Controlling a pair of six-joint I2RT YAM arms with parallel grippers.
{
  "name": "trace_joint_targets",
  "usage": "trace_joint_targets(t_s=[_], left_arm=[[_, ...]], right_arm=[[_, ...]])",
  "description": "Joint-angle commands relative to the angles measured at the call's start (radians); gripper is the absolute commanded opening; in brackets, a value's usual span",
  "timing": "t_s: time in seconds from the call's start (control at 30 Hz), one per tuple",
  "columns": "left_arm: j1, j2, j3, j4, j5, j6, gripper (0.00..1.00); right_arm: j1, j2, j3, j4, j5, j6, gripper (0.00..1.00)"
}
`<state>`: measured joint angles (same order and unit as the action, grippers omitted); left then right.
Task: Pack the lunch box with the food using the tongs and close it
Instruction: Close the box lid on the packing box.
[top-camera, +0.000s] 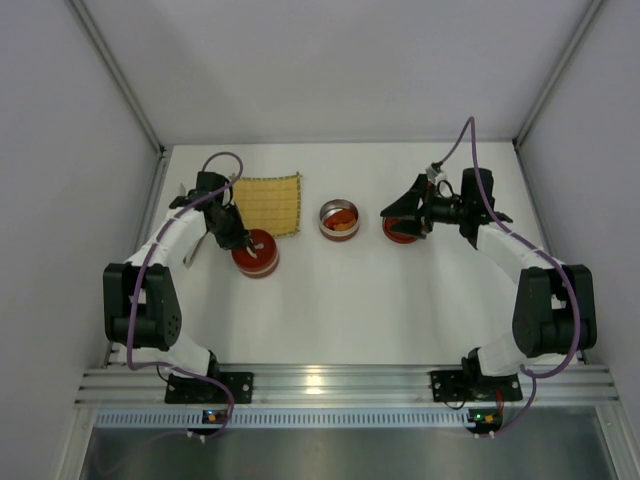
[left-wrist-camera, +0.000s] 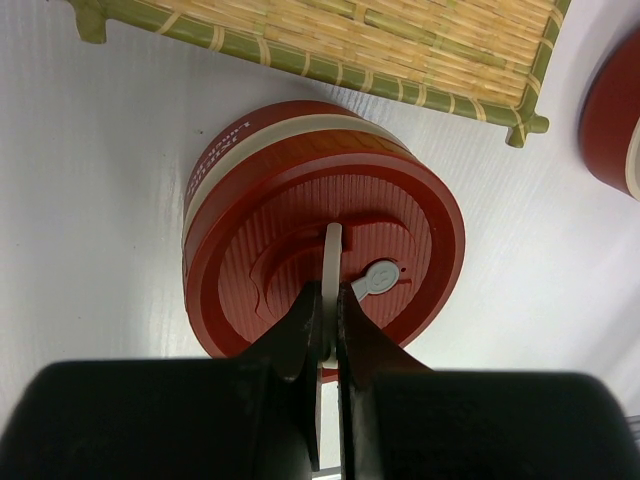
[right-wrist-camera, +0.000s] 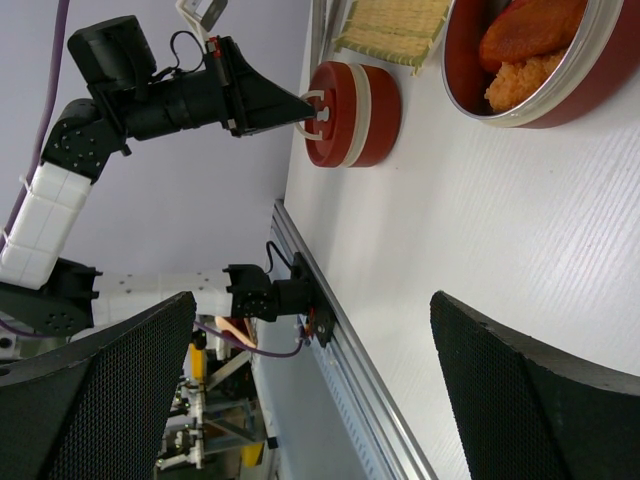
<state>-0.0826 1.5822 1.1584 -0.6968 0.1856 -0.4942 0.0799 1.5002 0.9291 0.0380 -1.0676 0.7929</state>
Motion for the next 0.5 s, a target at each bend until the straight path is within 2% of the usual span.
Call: trace_joint_targets(t_s=[0.0,0.47], left_arm=[[0.004,0.007,0.023,0.031,0.003,0.011,0.0],[-0.011,0.015,0.012,0.04,-0.017,0.032,0.0]], right_arm=[[-0.014,-0.008,-0.007,0.069,-0.018,-0.014,0.99],[-0.012,0.003,-0.01,0.085,-0.017,-0.001,0.99]])
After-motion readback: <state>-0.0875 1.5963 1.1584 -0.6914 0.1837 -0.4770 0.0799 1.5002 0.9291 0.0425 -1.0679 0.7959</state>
